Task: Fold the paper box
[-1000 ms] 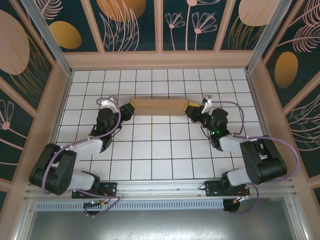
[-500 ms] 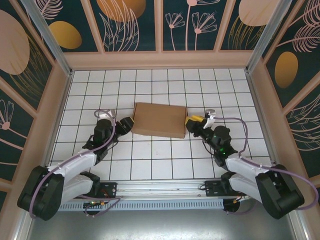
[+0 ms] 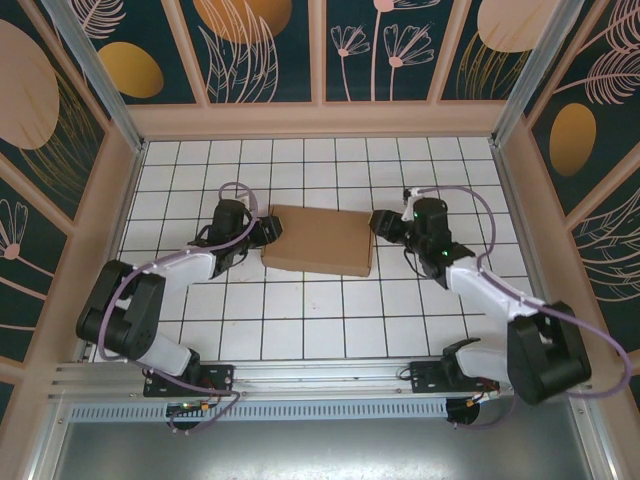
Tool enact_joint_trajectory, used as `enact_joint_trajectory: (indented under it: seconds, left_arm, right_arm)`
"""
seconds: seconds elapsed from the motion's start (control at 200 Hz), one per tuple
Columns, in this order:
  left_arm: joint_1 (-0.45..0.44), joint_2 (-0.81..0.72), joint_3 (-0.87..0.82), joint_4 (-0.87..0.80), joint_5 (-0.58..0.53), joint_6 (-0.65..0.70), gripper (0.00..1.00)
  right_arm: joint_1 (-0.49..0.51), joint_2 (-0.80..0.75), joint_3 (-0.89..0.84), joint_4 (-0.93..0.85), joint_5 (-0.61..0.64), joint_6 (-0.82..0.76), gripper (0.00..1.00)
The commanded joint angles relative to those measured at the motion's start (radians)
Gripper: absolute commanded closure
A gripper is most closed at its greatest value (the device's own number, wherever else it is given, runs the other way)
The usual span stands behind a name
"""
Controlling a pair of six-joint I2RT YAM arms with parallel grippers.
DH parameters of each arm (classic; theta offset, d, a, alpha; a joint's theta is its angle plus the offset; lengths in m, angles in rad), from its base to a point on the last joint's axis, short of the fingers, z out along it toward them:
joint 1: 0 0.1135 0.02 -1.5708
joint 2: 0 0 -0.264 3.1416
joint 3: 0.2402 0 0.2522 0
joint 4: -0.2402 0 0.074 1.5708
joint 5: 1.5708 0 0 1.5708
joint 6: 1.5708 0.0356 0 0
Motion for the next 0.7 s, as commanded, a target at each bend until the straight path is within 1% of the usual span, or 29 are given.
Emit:
enact_joint_trajectory:
  seconds: [0.0,0.12,0.21,0.34,0.45,0.515,0.696]
  left_arm:
    - [0.011,0.05,0.047,-0.031,0.048,0.047,0.38]
    - [0.011,0.081,0.03,0.026,0.094,0.018,0.41]
    - [0.011,0.11,0.018,0.061,0.122,-0.022,0.47]
    - [0.011,0.158,0.015,0.11,0.153,-0.071,0.58]
    - [0.012,0.164,0.038,0.119,0.131,-0.075,0.66]
    - [0.02,0.197,0.065,0.112,0.107,-0.071,0.67]
    - [0.034,0.278,0.188,0.089,0.114,-0.043,0.66]
  right_arm:
    - [-0.003,0.093,0.043,-0.143,-0.098,0.045,0.48]
    - [-0.003,0.19,0.051,-0.113,-0.128,0.054,0.5]
    - [-0.002,0.264,0.066,-0.087,-0.151,0.055,0.56]
    - [-0.007,0.375,0.124,-0.072,-0.174,0.036,0.67]
    - [-0.029,0.441,0.191,-0.069,-0.148,0.012,0.73]
    - [-0.053,0.492,0.249,-0.082,-0.156,-0.001,0.73]
    - [-0.124,0.624,0.393,-0.122,-0.194,-0.028,0.72]
